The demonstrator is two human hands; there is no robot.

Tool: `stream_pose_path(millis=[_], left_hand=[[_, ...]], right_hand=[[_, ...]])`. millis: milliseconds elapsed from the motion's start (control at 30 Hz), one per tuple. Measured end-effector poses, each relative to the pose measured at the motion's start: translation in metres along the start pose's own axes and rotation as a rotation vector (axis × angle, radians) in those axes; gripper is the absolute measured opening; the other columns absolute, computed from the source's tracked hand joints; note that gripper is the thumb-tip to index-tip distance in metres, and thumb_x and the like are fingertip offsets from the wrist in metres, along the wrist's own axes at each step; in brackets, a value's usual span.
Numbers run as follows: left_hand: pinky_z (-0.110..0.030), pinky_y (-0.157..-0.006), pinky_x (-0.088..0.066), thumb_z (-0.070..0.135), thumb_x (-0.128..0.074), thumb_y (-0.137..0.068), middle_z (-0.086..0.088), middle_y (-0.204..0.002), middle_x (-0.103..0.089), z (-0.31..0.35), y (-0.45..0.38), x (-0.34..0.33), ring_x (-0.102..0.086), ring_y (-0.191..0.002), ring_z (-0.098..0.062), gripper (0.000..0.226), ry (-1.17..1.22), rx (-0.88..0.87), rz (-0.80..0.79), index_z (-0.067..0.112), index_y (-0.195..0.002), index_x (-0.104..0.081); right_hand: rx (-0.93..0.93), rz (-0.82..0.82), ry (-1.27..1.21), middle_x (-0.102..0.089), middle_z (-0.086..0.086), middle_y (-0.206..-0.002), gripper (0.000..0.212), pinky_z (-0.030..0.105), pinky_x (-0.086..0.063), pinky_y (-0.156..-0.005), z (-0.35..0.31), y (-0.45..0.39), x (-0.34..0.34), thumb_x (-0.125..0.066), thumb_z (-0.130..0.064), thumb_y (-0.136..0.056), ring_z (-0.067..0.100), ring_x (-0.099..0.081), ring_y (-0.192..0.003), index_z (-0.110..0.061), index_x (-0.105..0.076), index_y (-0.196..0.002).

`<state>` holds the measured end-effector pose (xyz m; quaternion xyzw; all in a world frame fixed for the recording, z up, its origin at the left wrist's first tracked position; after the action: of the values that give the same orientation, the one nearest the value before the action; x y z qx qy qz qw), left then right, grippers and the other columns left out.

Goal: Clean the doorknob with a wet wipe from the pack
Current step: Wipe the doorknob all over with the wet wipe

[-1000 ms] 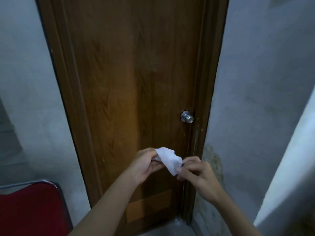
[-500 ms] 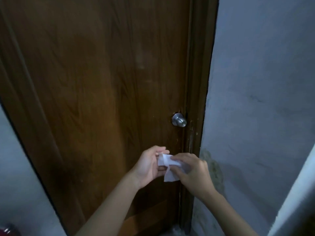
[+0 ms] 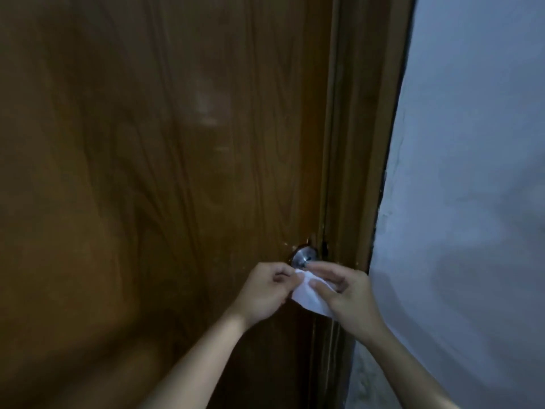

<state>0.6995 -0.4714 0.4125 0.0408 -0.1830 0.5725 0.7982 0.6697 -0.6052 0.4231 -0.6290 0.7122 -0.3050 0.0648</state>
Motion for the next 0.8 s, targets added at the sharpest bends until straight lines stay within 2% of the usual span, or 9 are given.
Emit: stream_pose_path(millis=[133, 200, 267, 333, 433, 533, 667, 733, 800], left_hand=[[-0.01, -0.06, -0.049, 0.024, -0.065, -0.081, 0.007, -0.092, -0.065, -0.01, -0.034, 0.002, -0.064, -0.073, -0.006, 0.017, -0.161, -0.065, 0.136, 0.022, -0.098, -0.061], [-0.016, -0.064, -0.052, 0.026, -0.069, -0.077, 0.012, -0.098, -0.059, -0.012, -0.042, -0.004, -0.063, -0.074, -0.006, 0.03, -0.285, -0.119, 0.172, 0.028, -0.103, -0.057], [-0.022, -0.069, -0.053, 0.034, -0.071, -0.073, 0.013, -0.103, -0.055, -0.013, -0.047, -0.011, -0.061, -0.079, -0.008, 0.039, -0.403, -0.152, 0.202, 0.029, -0.108, -0.054], [-0.025, -0.071, -0.052, 0.039, -0.069, -0.074, 0.012, -0.107, -0.053, -0.014, -0.049, -0.019, -0.059, -0.081, -0.008, 0.044, -0.496, -0.161, 0.216, 0.029, -0.113, -0.052], [-0.02, -0.068, -0.048, 0.035, -0.064, -0.079, 0.009, -0.116, -0.051, -0.012, -0.049, -0.029, -0.055, -0.08, -0.006, 0.042, -0.572, -0.192, 0.238, 0.029, -0.117, -0.048], [-0.017, -0.072, -0.045, 0.034, -0.063, -0.08, 0.008, -0.118, -0.052, -0.011, -0.049, -0.033, -0.054, -0.089, -0.005, 0.041, -0.589, -0.193, 0.292, 0.027, -0.118, -0.048], [-0.012, -0.074, -0.039, 0.033, -0.064, -0.08, 0.006, -0.118, -0.054, -0.008, -0.048, -0.037, -0.051, -0.095, -0.002, 0.041, -0.636, -0.211, 0.343, 0.023, -0.117, -0.05], [-0.013, -0.074, -0.041, 0.032, -0.062, -0.081, 0.005, -0.117, -0.055, -0.007, -0.048, -0.037, -0.054, -0.097, -0.005, 0.04, -0.654, -0.215, 0.357, 0.022, -0.117, -0.05], [-0.014, -0.075, -0.043, 0.031, -0.06, -0.083, 0.003, -0.117, -0.056, -0.005, -0.048, -0.04, -0.056, -0.097, -0.007, 0.038, -0.672, -0.221, 0.358, 0.022, -0.119, -0.049]], right_hand=[[-0.038, 0.372, 0.118, -0.066, 0.0, -0.089, 0.017, 0.0, -0.044, -0.062, 0.028, -0.026, 0.037, -0.065, -0.007, -0.081, 0.005, -0.061, -0.084, -0.02, -0.063, -0.092], [0.037, 0.441, 0.239, -0.069, 0.004, -0.087, 0.016, -0.004, -0.041, -0.067, 0.03, -0.036, 0.046, -0.063, 0.0, -0.081, 0.011, -0.064, -0.082, -0.011, -0.068, -0.091], [0.128, 0.405, 0.398, -0.072, 0.01, -0.094, 0.021, -0.006, -0.037, -0.078, 0.032, -0.044, 0.041, -0.064, 0.007, -0.078, 0.012, -0.063, -0.087, -0.002, -0.07, -0.095], [0.201, 0.275, 0.463, -0.071, 0.014, -0.102, 0.028, -0.003, -0.035, -0.088, 0.039, -0.047, 0.025, -0.063, 0.011, -0.076, 0.012, -0.062, -0.092, 0.0, -0.068, -0.101], [0.257, 0.06, 0.421, -0.057, 0.006, -0.124, 0.039, 0.007, -0.031, -0.102, 0.053, -0.032, -0.007, -0.05, 0.001, -0.083, 0.009, -0.054, -0.116, -0.002, -0.054, -0.121], [0.275, 0.085, 0.362, -0.048, 0.007, -0.131, 0.045, 0.012, -0.028, -0.106, 0.066, -0.014, -0.01, -0.043, -0.002, -0.083, 0.008, -0.039, -0.126, -0.002, -0.044, -0.128], [0.21, 0.202, 0.317, -0.062, 0.011, -0.117, 0.042, 0.002, -0.034, -0.095, 0.07, -0.022, 0.013, -0.055, 0.01, -0.079, -0.001, -0.046, -0.113, -0.001, -0.053, -0.119], [0.218, 0.182, 0.301, -0.06, 0.006, -0.117, 0.036, 0.003, -0.032, -0.098, 0.065, -0.028, 0.01, -0.049, 0.0, -0.083, 0.0, -0.045, -0.115, 0.0, -0.056, -0.118], [0.249, 0.114, 0.295, -0.054, 0.002, -0.123, 0.04, 0.011, -0.032, -0.104, 0.062, -0.024, -0.004, -0.042, -0.012, -0.084, 0.004, -0.044, -0.121, -0.004, -0.054, -0.121]])
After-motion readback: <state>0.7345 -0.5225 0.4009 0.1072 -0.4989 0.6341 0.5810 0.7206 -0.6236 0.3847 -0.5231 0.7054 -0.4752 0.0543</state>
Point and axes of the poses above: each hand's wrist, its own y-axis away from the middle knuckle, its own x-axis out of the back of the hand, z = x × y, the point moved 8 cm from there along -y, towards the middle knuckle
